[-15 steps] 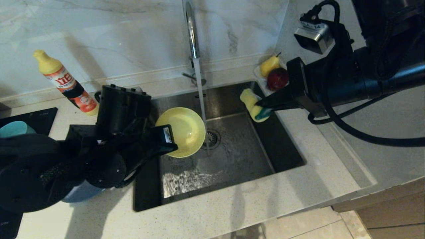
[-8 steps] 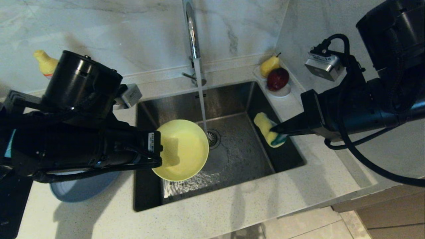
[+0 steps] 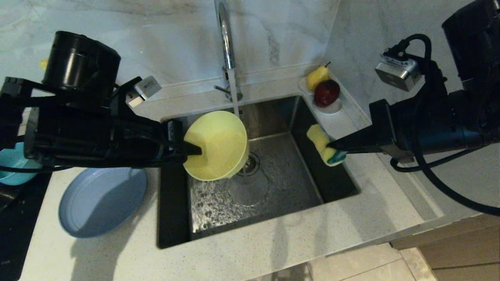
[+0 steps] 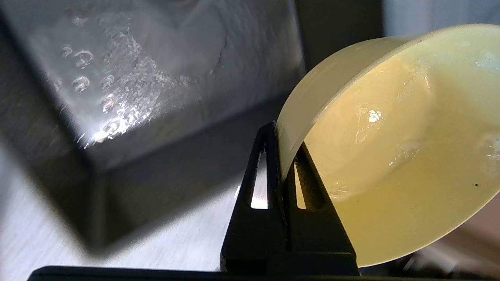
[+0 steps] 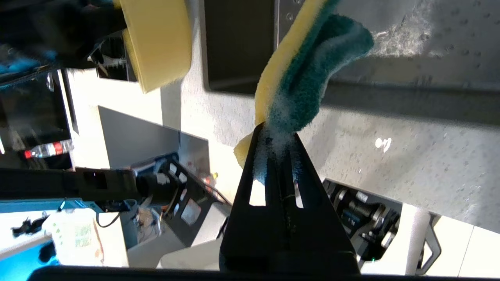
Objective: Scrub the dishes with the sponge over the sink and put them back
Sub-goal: Rinse the bowl
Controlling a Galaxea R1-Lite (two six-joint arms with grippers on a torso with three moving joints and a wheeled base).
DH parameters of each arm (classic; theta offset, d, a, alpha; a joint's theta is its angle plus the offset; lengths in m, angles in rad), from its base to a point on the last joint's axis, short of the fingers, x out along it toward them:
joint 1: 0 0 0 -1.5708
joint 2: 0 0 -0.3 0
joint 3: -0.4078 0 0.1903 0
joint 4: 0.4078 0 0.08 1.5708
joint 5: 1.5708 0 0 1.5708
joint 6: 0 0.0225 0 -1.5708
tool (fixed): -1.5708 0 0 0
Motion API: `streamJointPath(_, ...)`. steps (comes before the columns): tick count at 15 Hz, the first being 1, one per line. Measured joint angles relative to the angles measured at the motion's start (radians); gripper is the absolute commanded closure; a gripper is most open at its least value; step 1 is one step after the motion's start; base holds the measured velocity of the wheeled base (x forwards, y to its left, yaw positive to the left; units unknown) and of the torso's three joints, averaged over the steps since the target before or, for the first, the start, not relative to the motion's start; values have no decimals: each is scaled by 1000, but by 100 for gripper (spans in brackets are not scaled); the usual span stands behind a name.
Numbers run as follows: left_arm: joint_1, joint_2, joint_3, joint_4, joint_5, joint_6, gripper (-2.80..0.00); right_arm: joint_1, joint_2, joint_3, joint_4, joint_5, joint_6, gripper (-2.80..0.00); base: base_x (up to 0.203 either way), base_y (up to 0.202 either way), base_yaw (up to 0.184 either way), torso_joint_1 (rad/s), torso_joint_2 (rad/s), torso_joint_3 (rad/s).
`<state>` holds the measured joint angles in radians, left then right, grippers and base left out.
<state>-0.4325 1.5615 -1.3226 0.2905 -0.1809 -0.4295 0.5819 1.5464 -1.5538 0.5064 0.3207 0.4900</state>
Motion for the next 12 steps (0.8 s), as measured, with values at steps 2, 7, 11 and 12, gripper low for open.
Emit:
streamJointPath(2, 10, 52, -25, -55, -1, -40, 0, -18, -8, 10, -5, 24, 0, 0, 0, 0, 0, 0, 0, 0)
streamJointPath(7, 38, 204, -64, -73, 14, -108, 0, -42, -18, 22, -7, 55, 1, 0, 0, 0, 0, 0, 0, 0)
streamJointPath(11, 57, 308, -137, -71, 45, -170, 0, -48, -10, 37, -37, 77, 0, 0, 0, 0, 0, 0, 0, 0)
streamJointPath(12, 59, 331, -159, -70, 48, -189, 0, -54, -7, 47, -63, 85, 1, 0, 0, 0, 0, 0, 0, 0)
